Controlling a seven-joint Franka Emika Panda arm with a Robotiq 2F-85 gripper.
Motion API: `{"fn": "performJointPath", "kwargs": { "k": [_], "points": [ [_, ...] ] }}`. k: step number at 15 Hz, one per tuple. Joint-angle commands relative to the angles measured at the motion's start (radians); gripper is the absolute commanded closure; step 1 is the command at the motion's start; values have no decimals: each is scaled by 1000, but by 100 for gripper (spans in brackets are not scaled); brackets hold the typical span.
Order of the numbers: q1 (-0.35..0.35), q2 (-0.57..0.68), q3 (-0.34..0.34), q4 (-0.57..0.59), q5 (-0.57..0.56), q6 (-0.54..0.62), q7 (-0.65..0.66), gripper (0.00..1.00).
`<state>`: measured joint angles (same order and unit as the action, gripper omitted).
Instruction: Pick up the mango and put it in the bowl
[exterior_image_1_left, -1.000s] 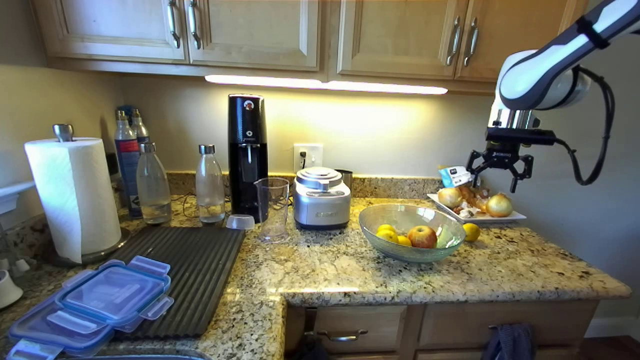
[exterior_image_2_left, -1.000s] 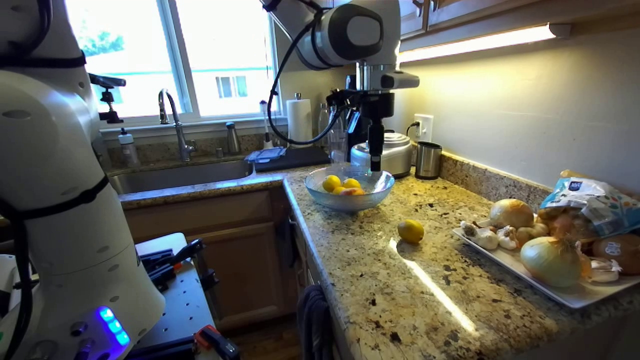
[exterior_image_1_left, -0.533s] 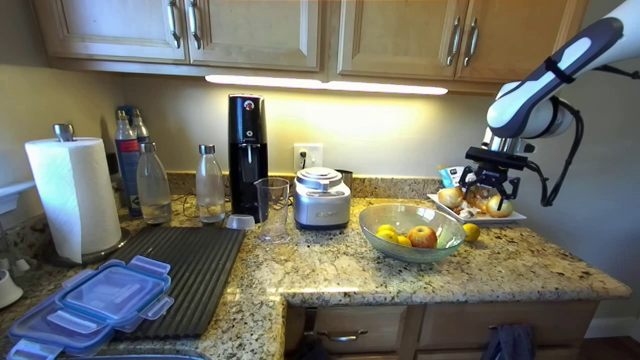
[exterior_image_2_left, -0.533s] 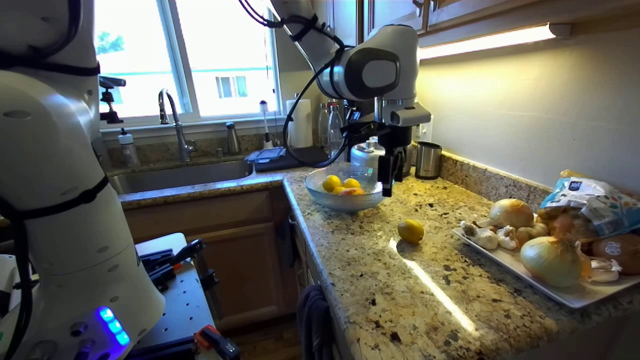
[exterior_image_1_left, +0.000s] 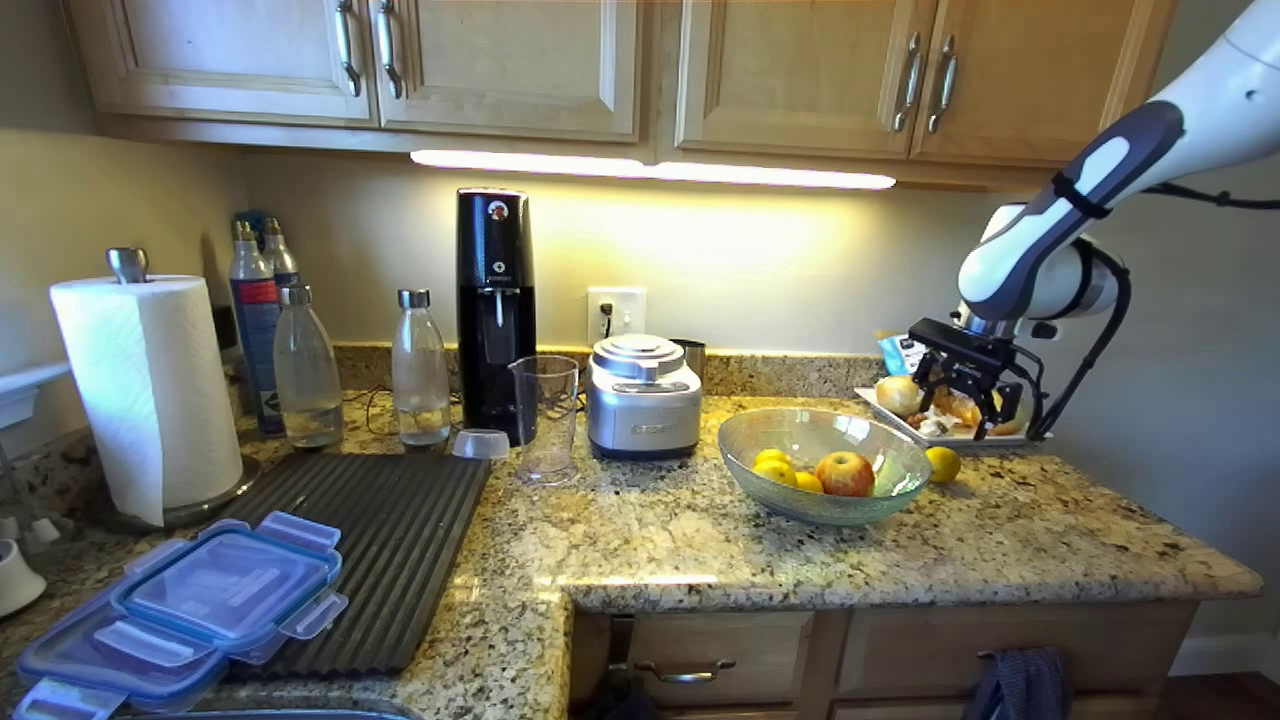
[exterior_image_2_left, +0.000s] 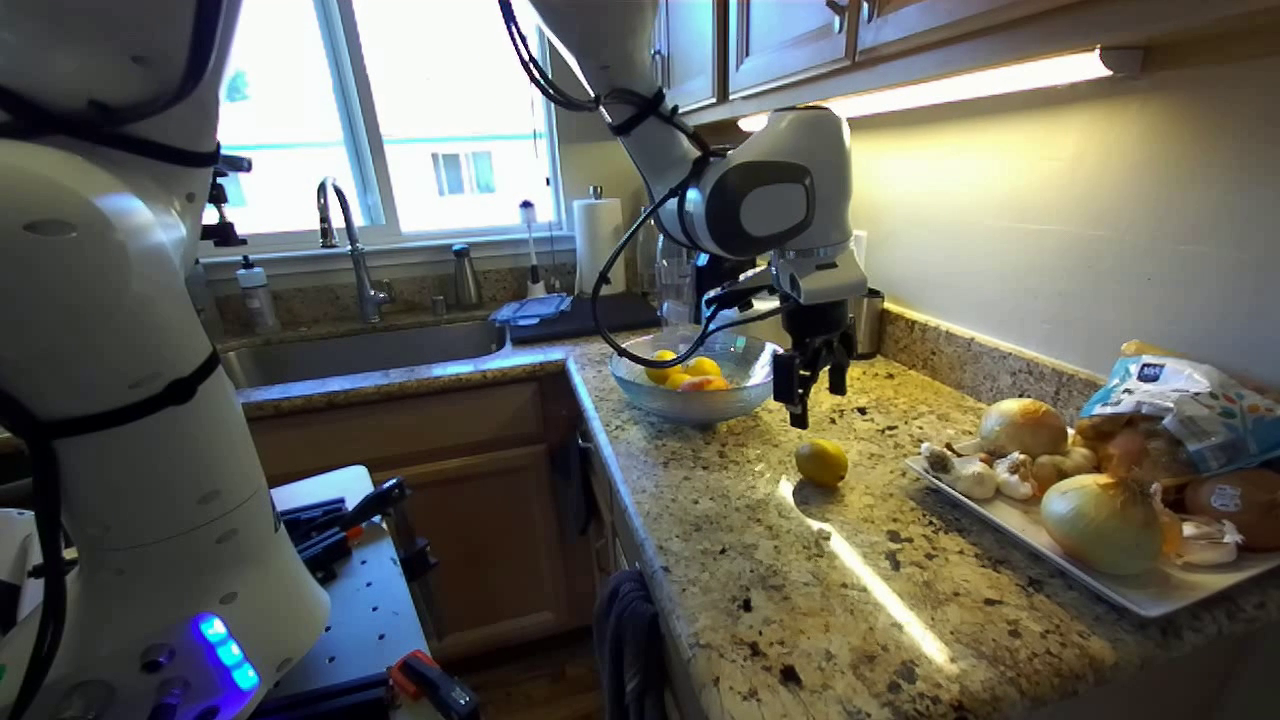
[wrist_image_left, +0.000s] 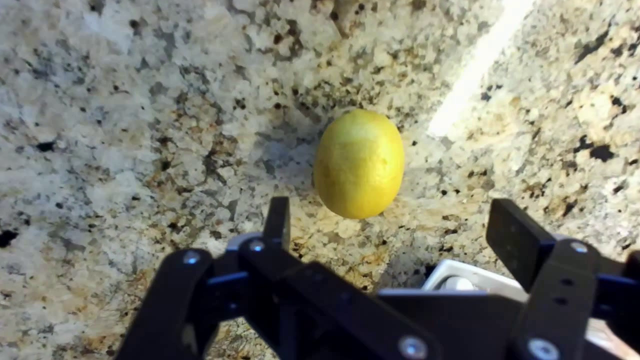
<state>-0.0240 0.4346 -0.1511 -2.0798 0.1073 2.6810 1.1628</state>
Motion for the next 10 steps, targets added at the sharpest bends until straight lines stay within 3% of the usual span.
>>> {"fn": "performJointPath", "kwargs": {
  "k": [1, 10],
  "points": [
    [30, 56, -32, 36, 14, 15, 63, 0],
    [33, 180, -38, 129, 25, -25, 99, 0]
  ]
}}
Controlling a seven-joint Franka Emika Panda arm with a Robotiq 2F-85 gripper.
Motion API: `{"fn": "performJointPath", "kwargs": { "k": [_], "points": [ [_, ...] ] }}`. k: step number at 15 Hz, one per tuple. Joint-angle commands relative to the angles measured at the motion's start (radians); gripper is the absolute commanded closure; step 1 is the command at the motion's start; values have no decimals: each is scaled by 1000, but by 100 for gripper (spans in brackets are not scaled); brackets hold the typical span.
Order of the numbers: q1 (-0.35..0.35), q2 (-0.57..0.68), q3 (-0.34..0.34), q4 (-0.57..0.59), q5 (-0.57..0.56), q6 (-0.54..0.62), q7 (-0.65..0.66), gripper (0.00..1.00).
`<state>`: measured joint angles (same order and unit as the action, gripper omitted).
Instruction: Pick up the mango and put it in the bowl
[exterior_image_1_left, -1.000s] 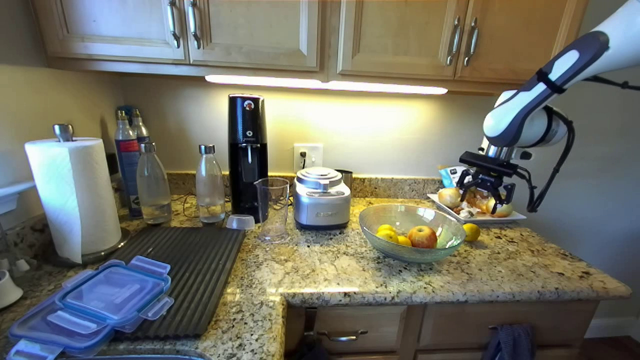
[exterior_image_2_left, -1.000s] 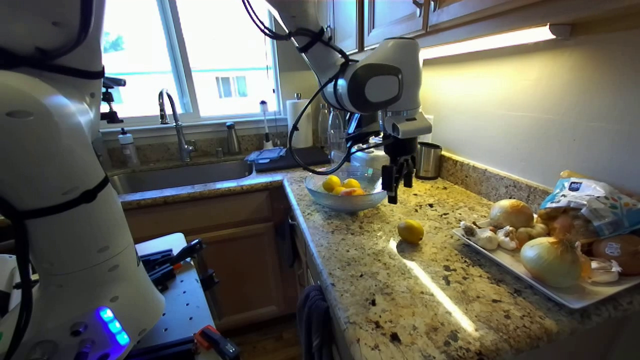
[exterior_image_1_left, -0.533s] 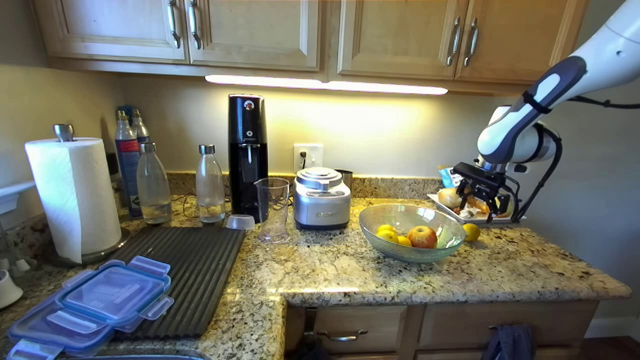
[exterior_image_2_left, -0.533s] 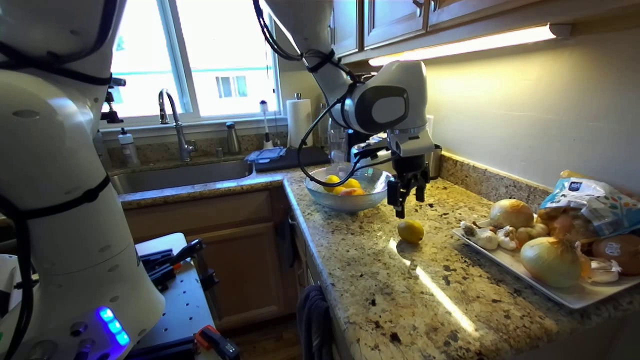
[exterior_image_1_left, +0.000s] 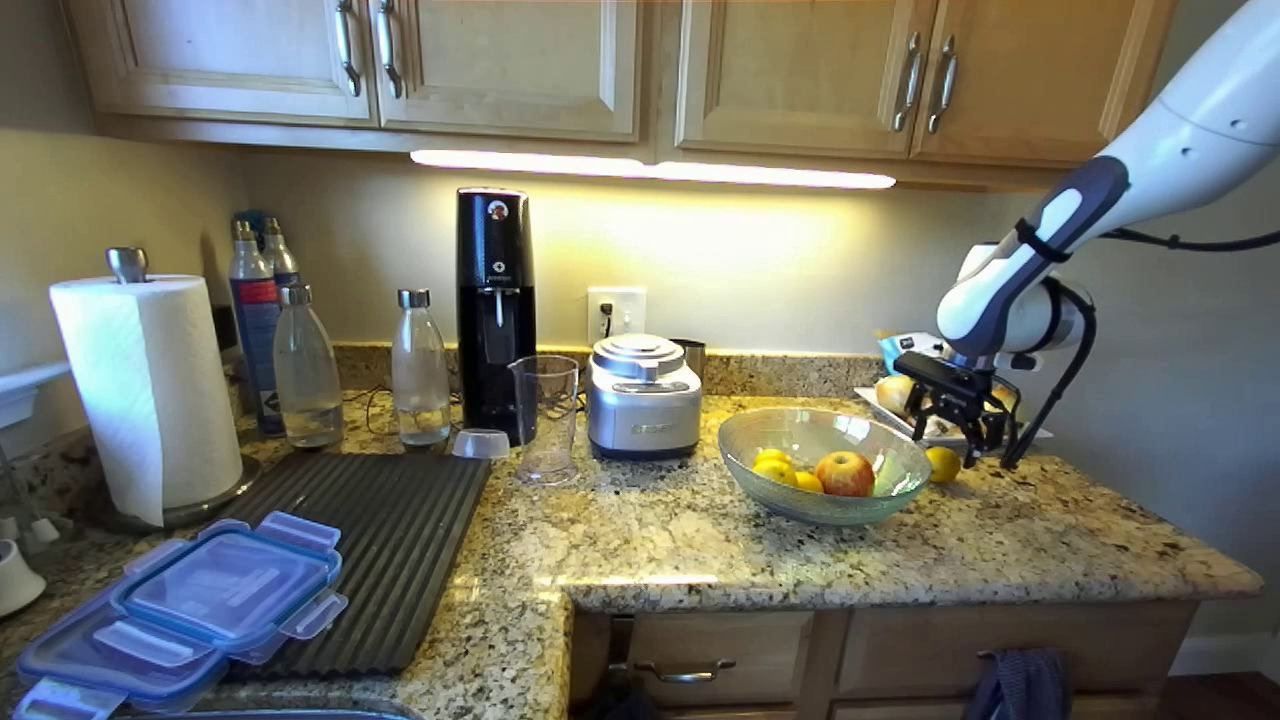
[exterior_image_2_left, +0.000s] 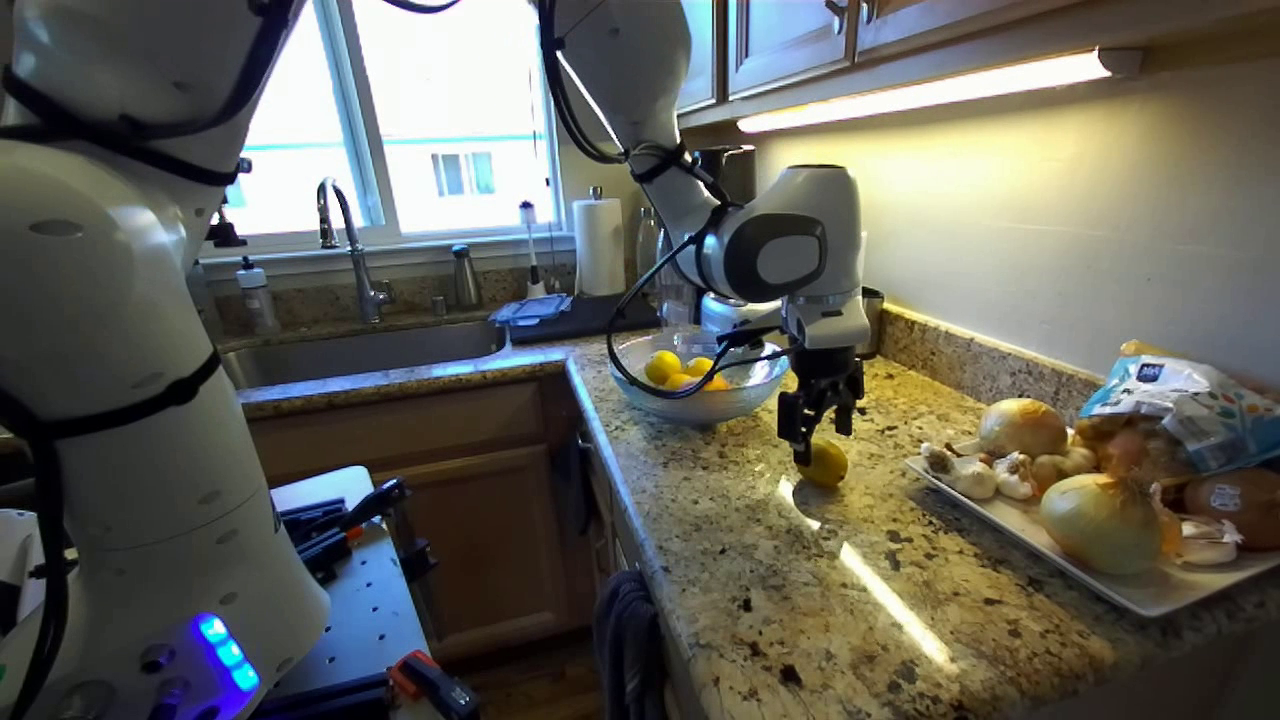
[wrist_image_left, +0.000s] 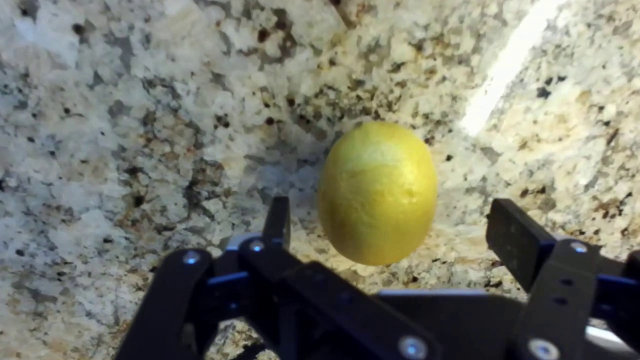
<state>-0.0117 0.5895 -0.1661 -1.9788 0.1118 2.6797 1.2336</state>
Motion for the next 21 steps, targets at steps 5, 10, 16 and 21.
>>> {"fn": "performJointPath", "kwargs": {
  "k": [5, 10, 16, 21],
  "points": [
    [16, 61, -20, 55, 31, -34, 20, 26],
    [12, 73, -18, 69, 42, -34, 16, 52],
    [2, 20, -6, 50, 37, -61, -29, 70],
    [-1, -151, 8, -22, 24, -161, -135, 70]
  ]
}}
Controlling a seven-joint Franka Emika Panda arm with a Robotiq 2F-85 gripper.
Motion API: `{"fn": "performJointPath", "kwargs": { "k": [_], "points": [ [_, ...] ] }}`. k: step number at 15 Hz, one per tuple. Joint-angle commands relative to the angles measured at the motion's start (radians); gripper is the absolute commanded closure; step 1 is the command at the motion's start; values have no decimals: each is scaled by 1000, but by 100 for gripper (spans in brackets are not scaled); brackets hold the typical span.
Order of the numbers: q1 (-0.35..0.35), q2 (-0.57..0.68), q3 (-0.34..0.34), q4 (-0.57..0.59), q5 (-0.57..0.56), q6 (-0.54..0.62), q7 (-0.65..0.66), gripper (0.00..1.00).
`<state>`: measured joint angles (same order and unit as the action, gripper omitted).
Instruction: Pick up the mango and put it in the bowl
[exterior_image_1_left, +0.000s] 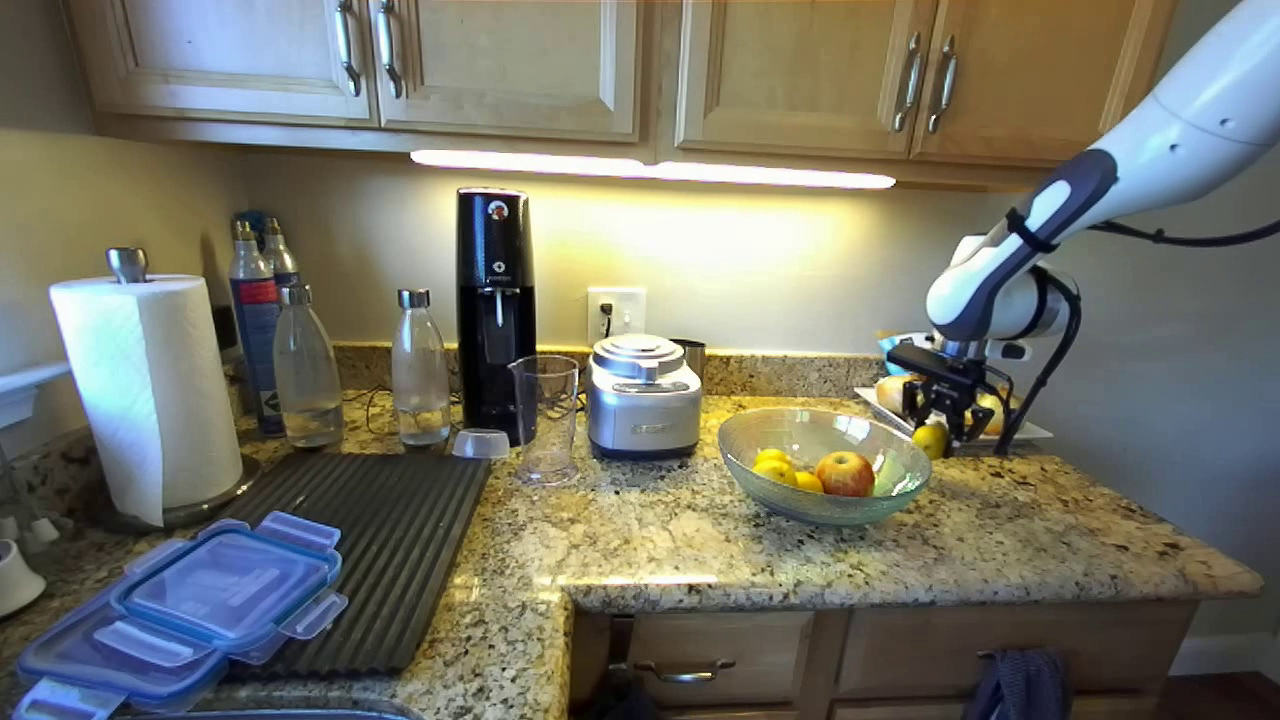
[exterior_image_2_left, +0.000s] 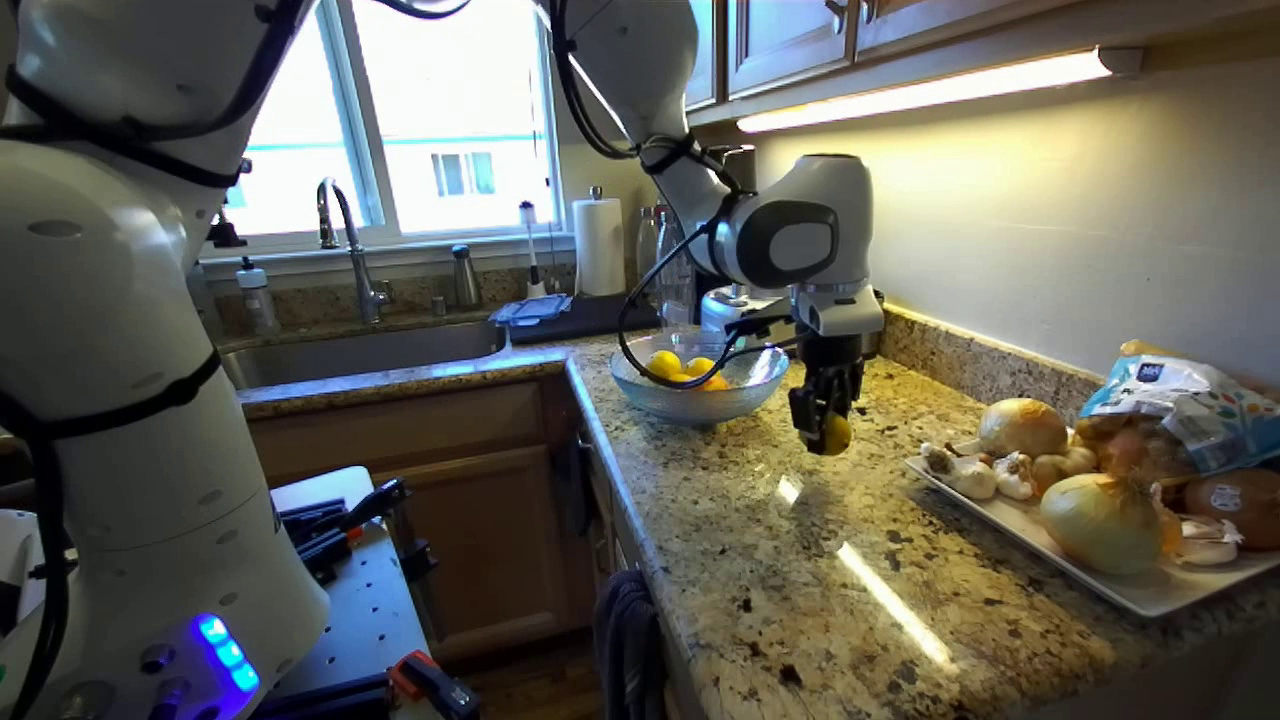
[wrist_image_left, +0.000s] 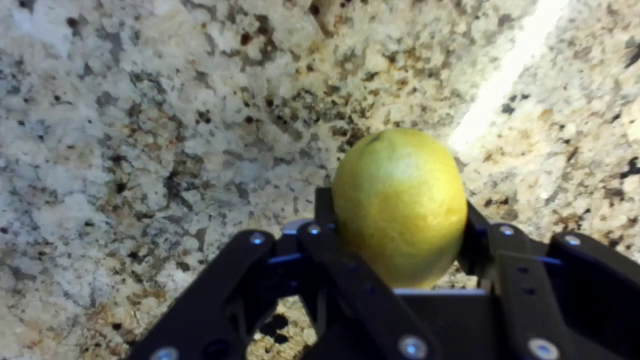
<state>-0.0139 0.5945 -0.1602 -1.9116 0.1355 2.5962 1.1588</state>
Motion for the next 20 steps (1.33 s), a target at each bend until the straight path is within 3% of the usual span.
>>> {"fn": "performJointPath", "kwargs": {
  "k": [1, 5, 8, 14, 20],
  "points": [
    [4, -191, 4, -99, -4, -92, -80, 70],
    [31, -324, 22, -130, -35, -155, -139, 70],
    [51, -355, 82, -128, -8, -149, -196, 70],
    [128, -264, 197, -66, -4, -125, -280, 70],
    [194, -121, 175, 19, -74, -68, -298, 70]
  ]
}}
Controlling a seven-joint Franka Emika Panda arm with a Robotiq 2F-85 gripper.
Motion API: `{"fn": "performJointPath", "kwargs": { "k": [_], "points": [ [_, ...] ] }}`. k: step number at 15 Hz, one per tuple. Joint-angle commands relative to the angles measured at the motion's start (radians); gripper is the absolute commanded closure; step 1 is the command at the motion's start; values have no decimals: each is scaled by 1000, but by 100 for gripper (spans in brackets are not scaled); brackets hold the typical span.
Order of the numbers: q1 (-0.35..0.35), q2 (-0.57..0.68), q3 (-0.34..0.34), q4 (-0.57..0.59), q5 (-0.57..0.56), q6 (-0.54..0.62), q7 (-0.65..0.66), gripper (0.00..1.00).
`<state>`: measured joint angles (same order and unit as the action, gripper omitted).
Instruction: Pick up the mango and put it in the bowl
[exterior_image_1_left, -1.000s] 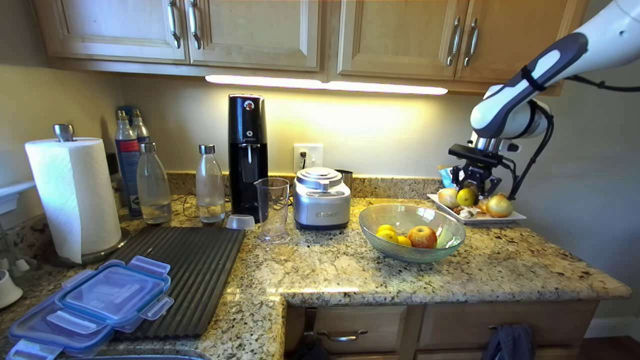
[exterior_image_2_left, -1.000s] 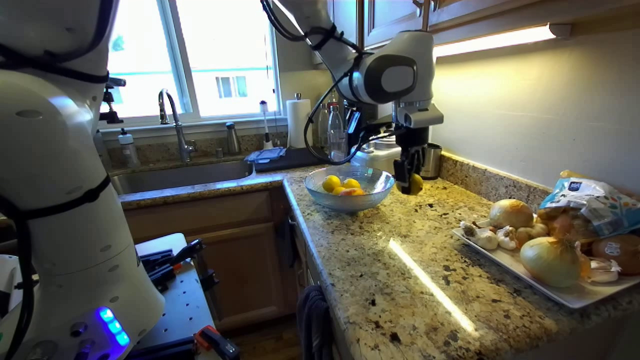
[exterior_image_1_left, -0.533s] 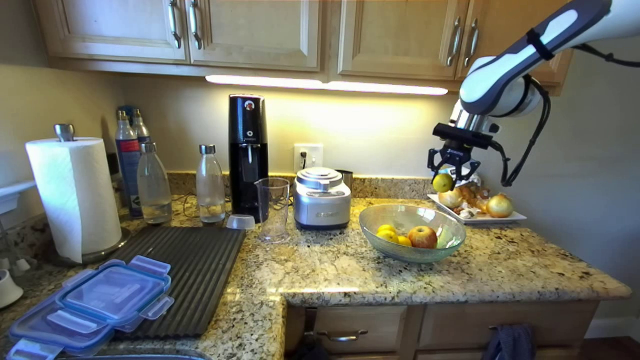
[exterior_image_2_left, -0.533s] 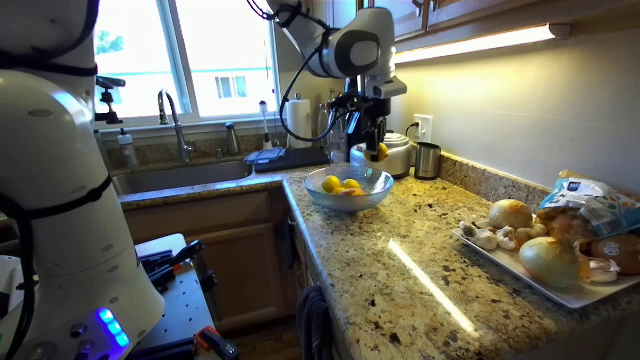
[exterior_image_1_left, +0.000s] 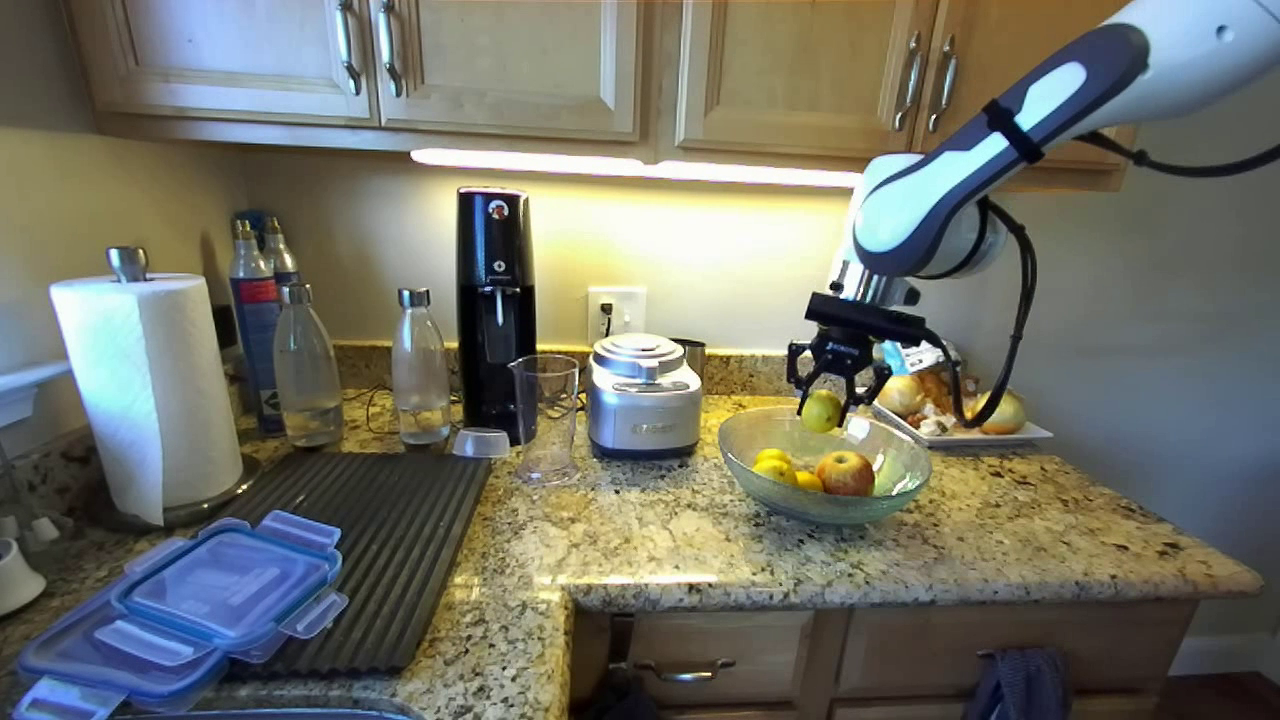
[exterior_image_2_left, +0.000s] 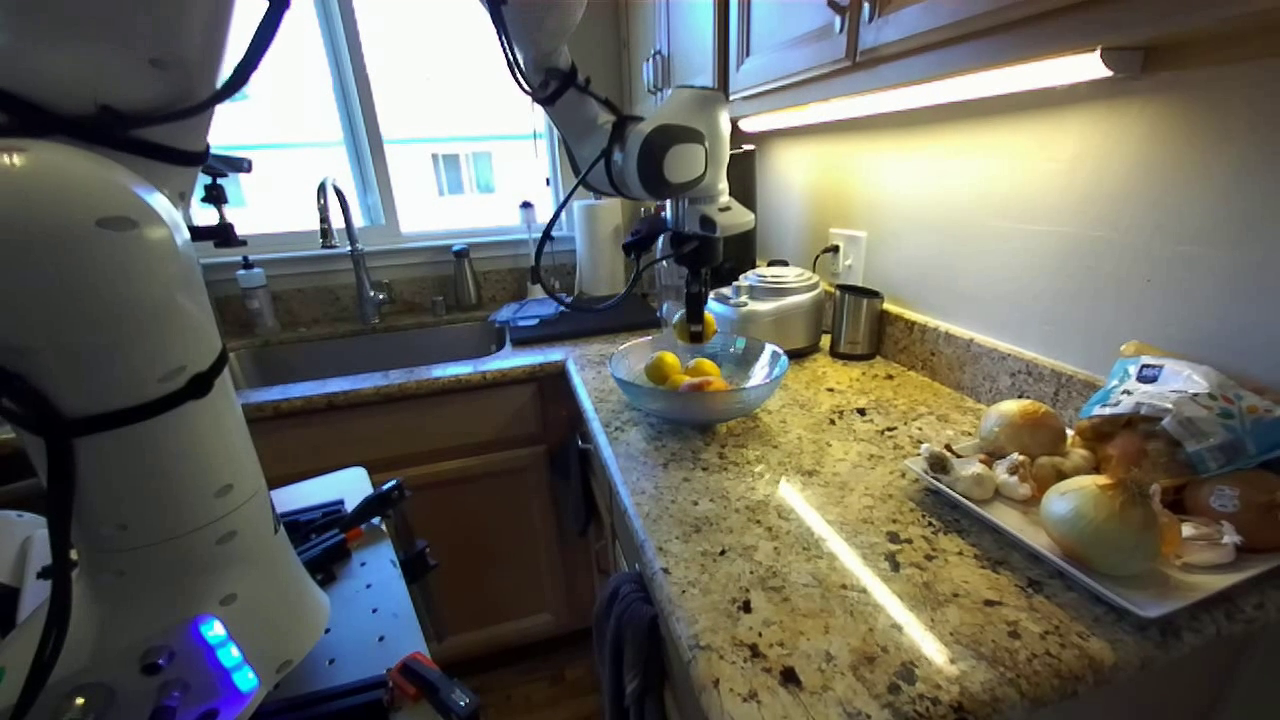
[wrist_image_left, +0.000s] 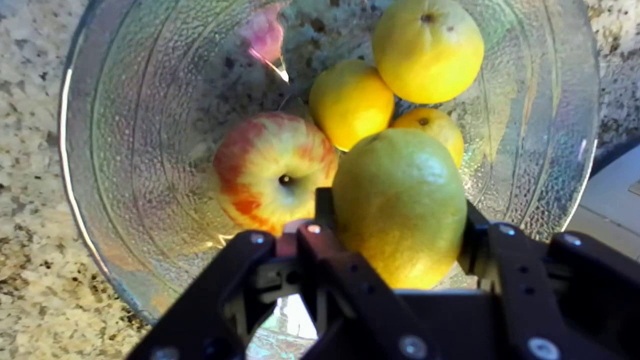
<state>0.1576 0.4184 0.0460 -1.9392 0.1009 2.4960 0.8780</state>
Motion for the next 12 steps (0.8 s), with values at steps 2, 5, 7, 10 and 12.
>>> {"fn": "performJointPath", "kwargs": {
  "k": [2, 5, 7, 10, 12],
  "points": [
    [33, 98, -54, 81, -71, 44, -13, 70],
    [41, 153, -86, 136, -99, 54, -1, 70],
    [43, 178, -99, 165, -105, 46, 1, 20],
    [39, 177, -97, 177, -95, 31, -15, 14],
    [32, 154, -84, 166, -86, 19, -42, 3]
  ]
}}
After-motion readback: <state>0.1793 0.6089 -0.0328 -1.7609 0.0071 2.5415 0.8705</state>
